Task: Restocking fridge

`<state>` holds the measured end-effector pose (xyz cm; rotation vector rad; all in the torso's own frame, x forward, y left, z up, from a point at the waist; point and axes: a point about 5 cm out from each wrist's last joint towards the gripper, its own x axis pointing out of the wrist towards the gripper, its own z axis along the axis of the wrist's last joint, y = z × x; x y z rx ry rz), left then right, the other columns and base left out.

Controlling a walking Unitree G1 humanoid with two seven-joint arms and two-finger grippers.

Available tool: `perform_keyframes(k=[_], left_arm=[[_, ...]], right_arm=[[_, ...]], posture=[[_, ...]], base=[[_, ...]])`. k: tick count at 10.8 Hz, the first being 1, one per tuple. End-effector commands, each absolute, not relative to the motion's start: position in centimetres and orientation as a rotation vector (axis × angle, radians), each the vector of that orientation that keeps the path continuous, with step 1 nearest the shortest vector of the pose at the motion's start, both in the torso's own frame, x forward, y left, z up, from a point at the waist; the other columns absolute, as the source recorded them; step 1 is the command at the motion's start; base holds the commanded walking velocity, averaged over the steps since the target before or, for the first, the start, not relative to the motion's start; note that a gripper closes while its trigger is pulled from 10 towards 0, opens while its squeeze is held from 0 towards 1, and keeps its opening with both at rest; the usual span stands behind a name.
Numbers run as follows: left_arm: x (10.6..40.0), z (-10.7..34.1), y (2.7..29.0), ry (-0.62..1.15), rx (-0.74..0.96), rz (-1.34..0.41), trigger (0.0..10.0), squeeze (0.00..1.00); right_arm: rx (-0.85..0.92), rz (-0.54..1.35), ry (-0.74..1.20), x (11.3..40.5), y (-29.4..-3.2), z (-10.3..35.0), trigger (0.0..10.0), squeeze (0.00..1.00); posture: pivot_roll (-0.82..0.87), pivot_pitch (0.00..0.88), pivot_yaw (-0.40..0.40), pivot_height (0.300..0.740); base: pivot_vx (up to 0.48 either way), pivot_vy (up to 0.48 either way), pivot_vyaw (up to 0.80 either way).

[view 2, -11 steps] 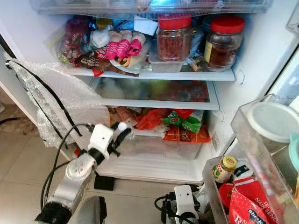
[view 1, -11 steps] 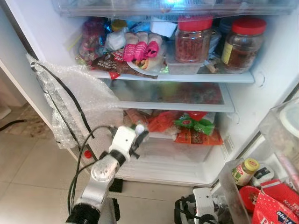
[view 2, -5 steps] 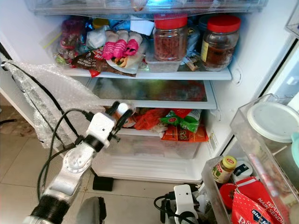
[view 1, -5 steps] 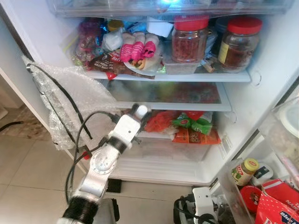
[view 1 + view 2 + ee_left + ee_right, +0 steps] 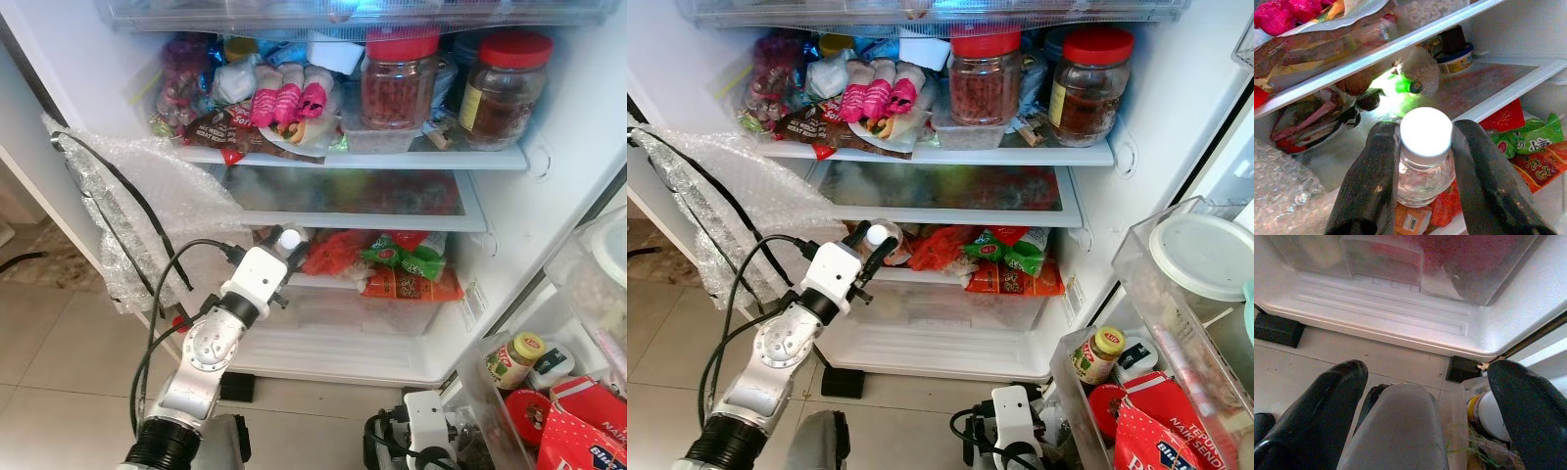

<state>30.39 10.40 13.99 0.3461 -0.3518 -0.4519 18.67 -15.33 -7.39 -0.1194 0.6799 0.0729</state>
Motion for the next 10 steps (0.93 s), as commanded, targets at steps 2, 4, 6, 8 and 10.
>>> perform_keyframes(k=[2,4,6,8,10], left_arm=[[30.65,14.59,10.63,-0.366,0.35,-0.442,10.0,0.0],[30.69,14.65,10.68,-0.363,0.352,-0.442,10.0,0.0],[30.7,14.63,10.49,-0.362,0.35,-0.449,10.0,0.0],[30.72,14.66,10.41,-0.364,0.348,-0.454,10.0,0.0],[30.72,14.63,10.39,-0.359,0.347,-0.456,10.0,0.0]], right_arm=[[-0.108,0.064,0.793,16.14,-15.37,-8.82,10.0,0.0],[-0.11,0.069,0.795,16.14,-15.35,-8.83,10.0,0.0],[-0.11,0.069,0.796,16.1,-15.33,-8.85,10.0,0.0],[-0.11,0.068,0.797,16.05,-15.31,-8.87,10.0,0.0],[-0.111,0.069,0.799,16.03,-15.31,-8.88,10.0,0.0]], posture=[[-0.14,0.084,0.039,0.61],[-0.14,0.084,0.039,0.61],[-0.14,0.078,0.04,0.61],[-0.14,0.073,0.042,0.61],[-0.13,0.074,0.041,0.61]], base=[[0.0,0.0,0.0],[0.0,0.0,0.0],[0.0,0.0,0.0],[0.0,0.0,0.0],[0.0,0.0,0.0]])
